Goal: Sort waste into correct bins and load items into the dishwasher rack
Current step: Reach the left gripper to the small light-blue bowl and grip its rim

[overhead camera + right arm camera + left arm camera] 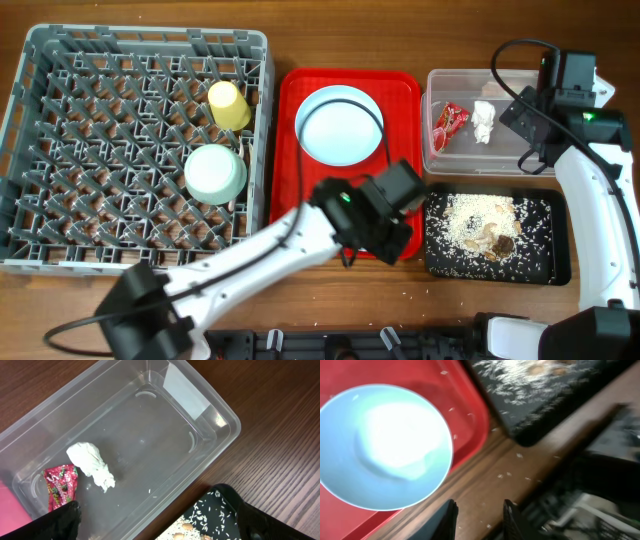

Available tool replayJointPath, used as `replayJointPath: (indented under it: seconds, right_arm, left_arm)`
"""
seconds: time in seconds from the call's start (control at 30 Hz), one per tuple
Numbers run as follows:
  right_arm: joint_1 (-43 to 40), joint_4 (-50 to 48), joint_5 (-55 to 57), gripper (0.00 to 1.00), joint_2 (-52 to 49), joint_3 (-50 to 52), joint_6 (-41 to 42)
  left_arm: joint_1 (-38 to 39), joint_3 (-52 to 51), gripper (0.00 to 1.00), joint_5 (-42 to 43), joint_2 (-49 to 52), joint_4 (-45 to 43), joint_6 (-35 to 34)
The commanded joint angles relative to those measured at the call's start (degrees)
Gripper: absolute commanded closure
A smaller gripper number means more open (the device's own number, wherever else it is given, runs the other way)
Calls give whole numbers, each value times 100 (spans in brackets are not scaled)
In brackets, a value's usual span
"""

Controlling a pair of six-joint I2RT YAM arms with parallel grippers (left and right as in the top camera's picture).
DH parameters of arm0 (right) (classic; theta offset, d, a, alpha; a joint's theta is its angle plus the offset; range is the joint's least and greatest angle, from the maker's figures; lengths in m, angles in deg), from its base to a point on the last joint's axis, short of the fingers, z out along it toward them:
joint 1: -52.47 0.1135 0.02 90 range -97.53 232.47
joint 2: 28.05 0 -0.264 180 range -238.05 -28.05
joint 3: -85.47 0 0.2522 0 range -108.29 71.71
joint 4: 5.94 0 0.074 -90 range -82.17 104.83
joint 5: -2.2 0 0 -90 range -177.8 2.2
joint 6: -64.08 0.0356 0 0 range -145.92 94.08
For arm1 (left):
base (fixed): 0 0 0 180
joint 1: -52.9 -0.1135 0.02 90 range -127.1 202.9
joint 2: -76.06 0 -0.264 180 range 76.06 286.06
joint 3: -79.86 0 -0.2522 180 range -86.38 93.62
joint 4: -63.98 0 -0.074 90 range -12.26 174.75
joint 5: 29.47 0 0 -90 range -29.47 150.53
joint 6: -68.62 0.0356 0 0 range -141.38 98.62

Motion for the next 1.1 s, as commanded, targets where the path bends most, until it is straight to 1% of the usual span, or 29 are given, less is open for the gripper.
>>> replayJointPath:
  seconds: [0.0,0.2,0.27,0.33,0.7,0.77,0.8,0.87,1.0,1.07]
  right_arm:
    - [4,-2,101,0,116,-42,-28]
    - [4,0,101,0,116,-42,-31]
    - [4,-2,101,0,116,-42,-28]
    - [4,-2,101,0,116,-42,-31]
    - [4,-2,101,0,116,-42,-28]
    - [4,-2,101,0,116,-42,-28]
    - [4,-2,101,0,116,-42,-31]
    - [4,-2,101,0,116,-42,-28]
    - [4,-2,101,0,116,-42,-31]
    - [4,-2,101,0,116,-42,-31]
  left_arm:
    - [363,68,70,-1821,332,-63,-748]
    - [435,68,69,-1814,1126,-485,-909]
    - [437,68,69,-1790,1266,-577,-1054]
    - [437,68,70,-1659,1366,-638,-1049]
    - [501,68,69,-1517,1379,-647,-1045]
    - [498,68,71,-1515,1364,-660,-1045]
    - [498,68,73,-1515,1333,-660,-1045]
    - [498,68,75,-1515,1213,-656,-1045]
    - [501,68,75,-1510,774,-706,-1047]
    - [507,68,75,-1379,616,-713,-1047]
